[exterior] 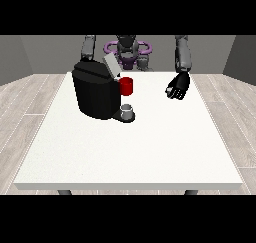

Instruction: Insert the coffee pod into the coffee machine and close the lid

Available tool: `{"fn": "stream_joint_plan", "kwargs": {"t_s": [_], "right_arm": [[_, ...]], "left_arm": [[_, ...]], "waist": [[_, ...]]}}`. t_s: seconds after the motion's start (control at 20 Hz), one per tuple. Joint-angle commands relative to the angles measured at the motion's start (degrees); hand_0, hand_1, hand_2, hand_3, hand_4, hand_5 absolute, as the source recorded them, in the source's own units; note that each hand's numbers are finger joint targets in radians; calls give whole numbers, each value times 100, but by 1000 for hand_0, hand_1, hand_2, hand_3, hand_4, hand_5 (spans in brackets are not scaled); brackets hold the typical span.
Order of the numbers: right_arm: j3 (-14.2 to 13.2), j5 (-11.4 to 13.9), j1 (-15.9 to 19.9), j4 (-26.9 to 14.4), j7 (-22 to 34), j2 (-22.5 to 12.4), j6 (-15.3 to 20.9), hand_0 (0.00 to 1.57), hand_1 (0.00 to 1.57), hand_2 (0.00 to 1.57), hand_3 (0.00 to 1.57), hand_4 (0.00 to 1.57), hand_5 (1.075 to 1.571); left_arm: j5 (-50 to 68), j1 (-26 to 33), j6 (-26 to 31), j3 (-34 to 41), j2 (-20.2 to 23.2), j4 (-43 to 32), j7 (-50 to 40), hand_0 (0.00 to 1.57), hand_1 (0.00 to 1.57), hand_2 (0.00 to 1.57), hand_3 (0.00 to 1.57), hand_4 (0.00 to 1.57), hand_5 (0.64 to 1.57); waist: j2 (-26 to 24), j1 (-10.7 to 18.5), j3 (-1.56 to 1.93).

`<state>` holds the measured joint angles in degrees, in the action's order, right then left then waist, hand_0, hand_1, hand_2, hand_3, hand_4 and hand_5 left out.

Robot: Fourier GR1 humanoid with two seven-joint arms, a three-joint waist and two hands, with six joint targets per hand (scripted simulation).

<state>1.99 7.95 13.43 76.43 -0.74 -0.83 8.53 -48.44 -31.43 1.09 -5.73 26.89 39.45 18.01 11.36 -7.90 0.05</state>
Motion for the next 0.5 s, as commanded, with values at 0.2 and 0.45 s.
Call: {"fn": "stream_joint_plan", "kwargs": {"t_s": [0.2,0.45], "right_arm": [[-245,254,22,-550,-16,-177,314,0,0,0,0,0,1571],[-331,273,-131,-1090,-454,-215,298,0,0,0,0,0,1571]], "left_arm": [[376,-360,285,331,-350,83,387,1420,1420,1402,1332,494,1571],[420,-602,1145,312,-387,268,110,1420,1420,1410,1332,518,1571]], "waist": [[-148,229,-5],[-535,329,-3]]}}
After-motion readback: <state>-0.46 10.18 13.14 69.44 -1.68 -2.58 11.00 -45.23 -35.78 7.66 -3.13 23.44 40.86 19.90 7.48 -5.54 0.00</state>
